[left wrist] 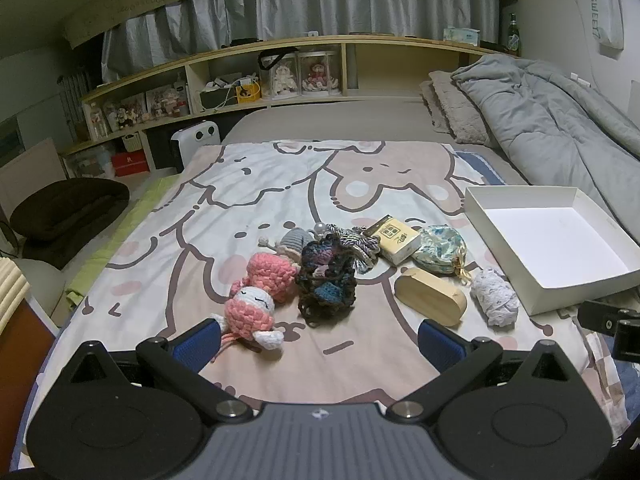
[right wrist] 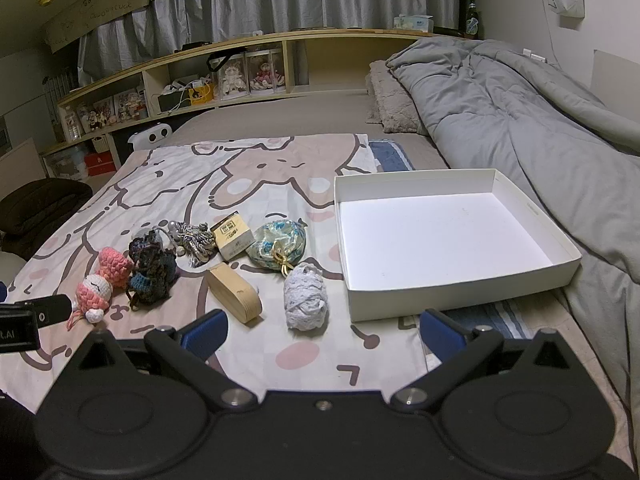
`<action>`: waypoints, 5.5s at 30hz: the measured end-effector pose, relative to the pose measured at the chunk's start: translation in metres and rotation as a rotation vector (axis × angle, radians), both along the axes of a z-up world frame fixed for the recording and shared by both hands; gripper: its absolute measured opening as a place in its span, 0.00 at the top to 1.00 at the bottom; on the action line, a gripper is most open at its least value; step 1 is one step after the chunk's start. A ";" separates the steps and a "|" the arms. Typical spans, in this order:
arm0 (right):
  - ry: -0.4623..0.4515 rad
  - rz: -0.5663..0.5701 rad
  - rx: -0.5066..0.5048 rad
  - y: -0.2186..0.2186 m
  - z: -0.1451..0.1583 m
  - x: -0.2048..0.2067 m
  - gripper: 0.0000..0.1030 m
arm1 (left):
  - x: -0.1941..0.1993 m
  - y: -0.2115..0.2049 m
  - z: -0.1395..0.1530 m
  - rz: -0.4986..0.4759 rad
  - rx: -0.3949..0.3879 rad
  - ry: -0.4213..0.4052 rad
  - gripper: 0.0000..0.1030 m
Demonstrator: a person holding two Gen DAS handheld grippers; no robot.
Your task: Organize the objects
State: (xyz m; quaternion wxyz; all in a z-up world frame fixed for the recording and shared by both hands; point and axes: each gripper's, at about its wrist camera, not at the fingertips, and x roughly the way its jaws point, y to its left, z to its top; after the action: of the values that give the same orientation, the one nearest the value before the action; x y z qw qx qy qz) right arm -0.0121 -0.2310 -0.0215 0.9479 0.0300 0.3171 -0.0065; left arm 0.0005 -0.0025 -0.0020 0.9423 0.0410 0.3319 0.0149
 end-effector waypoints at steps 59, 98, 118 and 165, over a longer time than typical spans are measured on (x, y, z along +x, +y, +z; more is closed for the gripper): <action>0.007 0.001 -0.004 0.003 -0.004 0.001 0.00 | -0.001 -0.001 0.000 -0.003 -0.005 0.000 0.00; -0.078 0.002 0.052 -0.002 0.024 0.057 0.00 | 0.055 -0.007 0.034 -0.037 0.013 -0.085 0.00; -0.008 0.059 0.054 0.008 -0.010 0.146 0.00 | 0.139 0.001 0.004 0.000 -0.038 -0.010 0.00; 0.303 0.142 -0.076 0.012 -0.074 0.163 0.72 | 0.185 0.017 -0.084 0.135 -0.195 0.251 0.63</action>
State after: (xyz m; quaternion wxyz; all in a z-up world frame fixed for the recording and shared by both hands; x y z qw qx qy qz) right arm 0.1508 -0.2191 -0.0952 0.8878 -0.0295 0.4571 0.0440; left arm 0.1858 0.0145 -0.0862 0.8898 -0.0717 0.4489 0.0406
